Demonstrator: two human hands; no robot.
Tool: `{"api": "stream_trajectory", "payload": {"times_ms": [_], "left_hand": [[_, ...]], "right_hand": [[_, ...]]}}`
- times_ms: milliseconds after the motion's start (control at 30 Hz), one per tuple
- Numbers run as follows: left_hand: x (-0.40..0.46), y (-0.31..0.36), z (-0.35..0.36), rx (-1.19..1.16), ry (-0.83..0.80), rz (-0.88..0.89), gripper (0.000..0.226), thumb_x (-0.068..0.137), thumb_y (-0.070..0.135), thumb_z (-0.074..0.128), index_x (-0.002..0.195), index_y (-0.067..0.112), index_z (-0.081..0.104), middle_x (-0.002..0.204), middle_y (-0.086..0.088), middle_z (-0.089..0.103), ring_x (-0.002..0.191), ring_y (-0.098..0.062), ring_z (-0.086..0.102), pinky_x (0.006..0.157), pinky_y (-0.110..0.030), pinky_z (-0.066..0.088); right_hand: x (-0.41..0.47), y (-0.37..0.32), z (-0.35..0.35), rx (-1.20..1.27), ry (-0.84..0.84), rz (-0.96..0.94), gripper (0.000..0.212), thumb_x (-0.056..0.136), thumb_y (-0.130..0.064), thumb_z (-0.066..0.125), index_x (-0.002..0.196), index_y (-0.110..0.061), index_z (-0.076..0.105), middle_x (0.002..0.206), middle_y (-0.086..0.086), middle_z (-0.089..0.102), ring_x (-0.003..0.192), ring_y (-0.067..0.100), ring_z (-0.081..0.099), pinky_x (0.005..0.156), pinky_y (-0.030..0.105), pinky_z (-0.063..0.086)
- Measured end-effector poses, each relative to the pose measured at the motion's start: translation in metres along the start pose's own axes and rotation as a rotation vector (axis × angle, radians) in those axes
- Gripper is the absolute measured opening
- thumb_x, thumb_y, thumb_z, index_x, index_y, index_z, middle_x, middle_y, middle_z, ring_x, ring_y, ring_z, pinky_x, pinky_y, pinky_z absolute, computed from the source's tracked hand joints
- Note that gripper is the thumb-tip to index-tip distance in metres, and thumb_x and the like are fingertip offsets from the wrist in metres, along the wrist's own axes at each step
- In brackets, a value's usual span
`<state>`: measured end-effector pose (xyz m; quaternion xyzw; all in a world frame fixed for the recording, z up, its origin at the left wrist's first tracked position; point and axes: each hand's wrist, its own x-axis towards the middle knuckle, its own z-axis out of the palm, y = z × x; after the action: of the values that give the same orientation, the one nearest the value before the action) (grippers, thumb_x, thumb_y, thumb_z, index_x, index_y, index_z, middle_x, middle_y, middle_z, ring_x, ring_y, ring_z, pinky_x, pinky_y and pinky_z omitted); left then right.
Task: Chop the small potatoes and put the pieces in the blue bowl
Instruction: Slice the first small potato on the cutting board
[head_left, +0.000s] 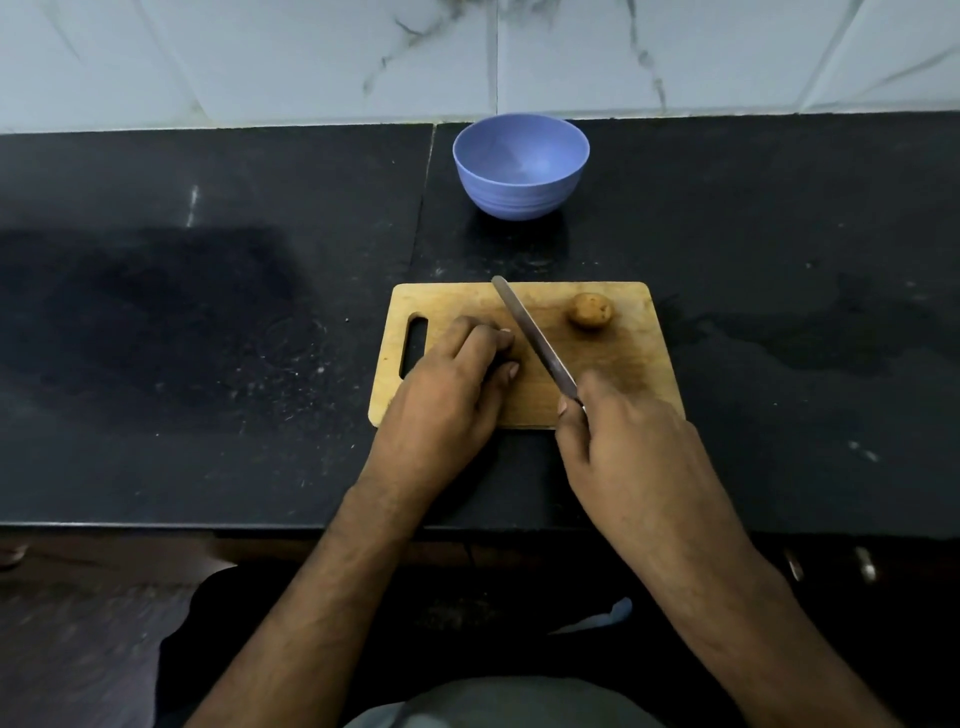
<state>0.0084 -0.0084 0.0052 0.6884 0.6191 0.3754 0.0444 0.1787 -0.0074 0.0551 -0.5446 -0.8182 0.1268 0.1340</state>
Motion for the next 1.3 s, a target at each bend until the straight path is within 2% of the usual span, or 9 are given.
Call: {"api": "stream_trajectory", "payload": {"times_ms": [167,367,567,667,767,900,967,1067,1300], "left_hand": [[0.000,0.001,0.000,-0.005,-0.030,-0.015,0.021,0.099,0.019,0.060,0.118,0.010,0.059,0.113,0.000,0.055,0.090,-0.015,0.060,0.068,-0.044,0.057],[0.001,0.001,-0.001,0.009,-0.056,-0.035,0.032,0.100,0.023,0.056,0.131,0.017,0.053,0.111,0.006,0.048,0.085,-0.009,0.053,0.063,-0.042,0.055],[0.001,0.001,-0.002,-0.031,-0.058,-0.042,0.031,0.100,0.020,0.057,0.130,0.015,0.055,0.116,0.005,0.051,0.091,-0.011,0.058,0.069,-0.040,0.056],[0.001,0.000,-0.001,-0.042,-0.054,-0.042,0.024,0.099,0.017,0.059,0.122,0.011,0.058,0.114,0.002,0.053,0.090,-0.016,0.060,0.070,-0.043,0.056],[0.001,-0.002,-0.001,-0.058,-0.049,-0.042,0.017,0.097,0.012,0.061,0.114,0.007,0.059,0.112,-0.001,0.056,0.091,-0.020,0.062,0.071,-0.045,0.057],[0.001,-0.002,-0.001,-0.046,-0.039,-0.047,0.017,0.097,0.014,0.062,0.113,0.008,0.060,0.111,0.000,0.056,0.091,-0.019,0.061,0.070,-0.046,0.056],[0.002,-0.001,0.000,-0.036,-0.022,-0.057,0.018,0.098,0.016,0.061,0.113,0.008,0.060,0.111,0.001,0.056,0.091,-0.015,0.059,0.070,-0.044,0.056],[0.002,0.000,0.001,-0.027,0.001,-0.069,0.018,0.098,0.018,0.061,0.114,0.009,0.059,0.112,0.002,0.056,0.092,-0.010,0.057,0.071,-0.041,0.055],[0.006,-0.005,0.000,-0.027,0.050,-0.135,0.016,0.096,0.014,0.064,0.111,0.011,0.060,0.108,0.005,0.056,0.093,-0.007,0.054,0.075,-0.017,0.047]], "right_hand": [[-0.001,-0.004,-0.004,-0.002,-0.028,0.007,0.015,0.101,-0.035,0.039,0.100,-0.027,0.052,0.065,-0.010,0.051,0.052,0.004,0.048,0.044,0.015,0.028],[-0.008,-0.009,-0.012,-0.074,-0.092,0.021,0.029,0.104,-0.040,0.028,0.107,-0.027,0.053,0.065,-0.008,0.050,0.052,0.006,0.049,0.045,0.019,0.035],[-0.014,-0.010,-0.024,-0.104,-0.203,0.099,0.021,0.104,-0.039,0.028,0.092,-0.029,0.042,0.065,-0.007,0.050,0.055,0.010,0.051,0.050,0.024,0.041],[-0.010,-0.013,-0.019,-0.102,-0.194,0.102,0.018,0.104,-0.035,0.032,0.088,-0.029,0.036,0.062,-0.007,0.047,0.050,0.006,0.046,0.044,0.022,0.035],[0.004,-0.012,-0.008,-0.078,-0.219,0.090,0.014,0.104,-0.029,0.038,0.092,-0.024,0.045,0.065,-0.007,0.048,0.053,0.008,0.047,0.043,0.023,0.034],[0.024,-0.012,0.001,-0.034,-0.287,0.082,0.018,0.102,-0.026,0.040,0.103,-0.020,0.057,0.076,-0.001,0.055,0.065,0.015,0.054,0.052,0.027,0.043],[0.024,-0.010,0.001,-0.029,-0.293,0.071,0.019,0.103,-0.027,0.040,0.104,-0.020,0.058,0.078,-0.001,0.057,0.067,0.016,0.055,0.055,0.028,0.044],[0.010,-0.006,0.004,-0.050,-0.267,0.061,0.021,0.104,-0.032,0.037,0.100,-0.022,0.055,0.069,-0.006,0.051,0.060,0.012,0.054,0.052,0.027,0.044],[-0.017,0.005,0.006,-0.059,-0.241,0.084,0.021,0.105,-0.033,0.030,0.106,-0.024,0.049,0.064,-0.007,0.048,0.052,0.007,0.049,0.051,0.027,0.048]]}}
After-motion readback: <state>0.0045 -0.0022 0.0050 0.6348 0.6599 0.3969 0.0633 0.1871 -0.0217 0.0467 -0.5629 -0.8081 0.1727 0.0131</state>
